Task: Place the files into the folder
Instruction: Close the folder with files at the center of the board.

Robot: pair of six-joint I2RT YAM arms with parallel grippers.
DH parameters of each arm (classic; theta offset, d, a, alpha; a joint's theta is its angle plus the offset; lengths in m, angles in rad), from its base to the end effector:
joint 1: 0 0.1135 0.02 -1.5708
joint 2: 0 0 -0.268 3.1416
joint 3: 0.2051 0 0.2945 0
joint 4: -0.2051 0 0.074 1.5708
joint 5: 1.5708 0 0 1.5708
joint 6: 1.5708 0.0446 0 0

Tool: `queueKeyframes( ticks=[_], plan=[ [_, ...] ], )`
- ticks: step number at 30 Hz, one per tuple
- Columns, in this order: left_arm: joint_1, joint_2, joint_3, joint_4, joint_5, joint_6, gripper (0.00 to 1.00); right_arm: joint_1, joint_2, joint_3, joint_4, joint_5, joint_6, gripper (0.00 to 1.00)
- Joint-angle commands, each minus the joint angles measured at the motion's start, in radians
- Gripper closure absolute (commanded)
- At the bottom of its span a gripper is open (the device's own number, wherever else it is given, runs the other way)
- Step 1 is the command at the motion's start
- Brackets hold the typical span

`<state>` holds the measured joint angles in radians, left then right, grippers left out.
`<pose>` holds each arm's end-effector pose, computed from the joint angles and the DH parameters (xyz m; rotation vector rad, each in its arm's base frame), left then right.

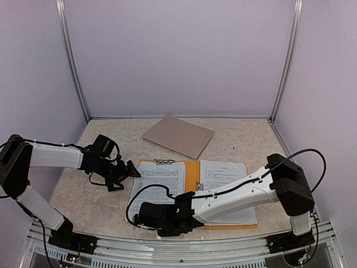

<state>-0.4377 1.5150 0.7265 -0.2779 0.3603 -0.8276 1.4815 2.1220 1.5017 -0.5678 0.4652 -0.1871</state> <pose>0.2712 -0.1443 0.1175 -0.4170 2.7960 -0.8450 0.0621 0.4687 0.1174 -1.8149 1.8039 -0.1845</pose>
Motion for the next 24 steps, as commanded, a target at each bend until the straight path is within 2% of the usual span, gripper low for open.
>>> queueKeyframes(
  ticks=[1,10,19,24],
  plan=[
    [0.007,0.028,-0.006,0.011,0.012,0.01,0.01,0.03,0.05,0.033,-0.074,0.119,-0.001,0.47],
    [0.007,0.031,-0.004,0.008,0.017,0.014,0.01,0.038,0.061,0.074,-0.13,0.21,0.037,0.72],
    [0.006,0.037,0.032,-0.029,0.011,0.037,0.01,0.051,0.047,0.085,-0.153,0.266,0.07,0.9],
    [0.008,0.037,0.052,-0.039,0.026,0.045,0.01,0.054,0.036,0.081,-0.161,0.281,0.099,0.95]
  ],
)
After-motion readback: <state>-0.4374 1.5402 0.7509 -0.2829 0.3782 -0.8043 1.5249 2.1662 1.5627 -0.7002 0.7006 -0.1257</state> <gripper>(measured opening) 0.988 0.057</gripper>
